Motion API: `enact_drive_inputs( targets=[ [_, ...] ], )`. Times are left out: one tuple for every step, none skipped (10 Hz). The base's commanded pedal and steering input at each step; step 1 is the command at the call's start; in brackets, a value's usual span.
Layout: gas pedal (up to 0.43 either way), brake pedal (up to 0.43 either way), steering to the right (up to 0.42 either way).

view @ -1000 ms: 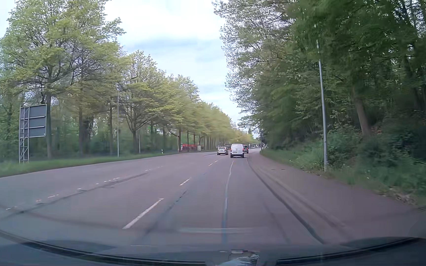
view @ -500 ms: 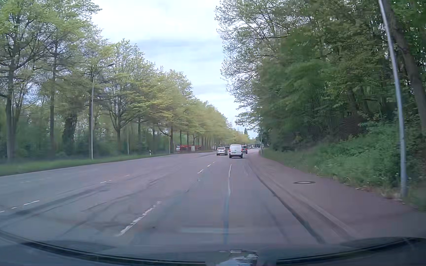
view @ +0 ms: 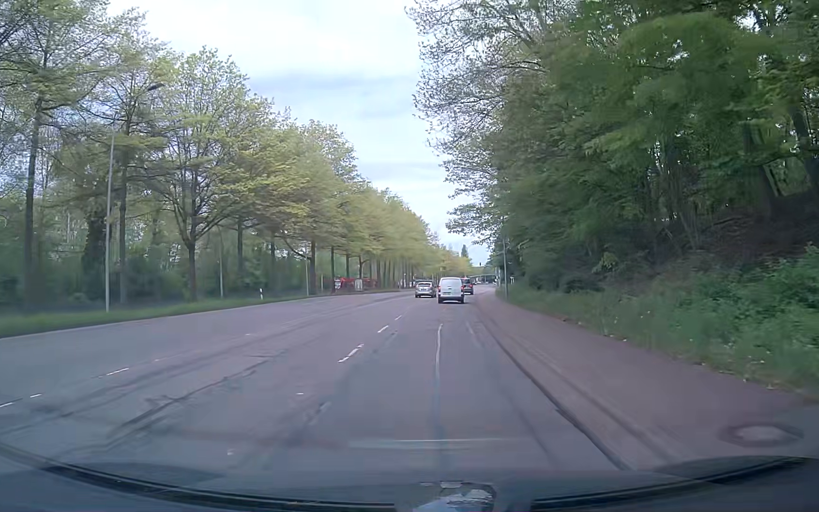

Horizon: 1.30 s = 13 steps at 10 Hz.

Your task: Follow the waypoints while adhering to traffic rules and regulations

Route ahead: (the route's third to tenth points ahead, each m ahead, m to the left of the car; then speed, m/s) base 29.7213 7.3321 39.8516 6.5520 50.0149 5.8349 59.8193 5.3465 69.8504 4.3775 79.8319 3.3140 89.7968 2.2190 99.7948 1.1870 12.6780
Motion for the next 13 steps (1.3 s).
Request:
enact_drive_inputs(
  targets=[
    [0.047, 0.000, 0.010],
    [0.047, 0.000, 0.010],
    [0.047, 0.000, 0.010],
    [0.047, 0.000, 0.009],
    [0.047, 0.000, 0.009],
    [0.047, 0.000, 0.009],
    [0.047, 0.000, 0.008],
    [0.047, 0.000, 0.007],
    [0.047, 0.000, 0.007],
    [0.047, 0.000, 0.006],
    [0.047, 0.000, 0.006],
    [0.047, 0.000, 0.006],
    [0.047, 0.000, 0.005]
  ],
)
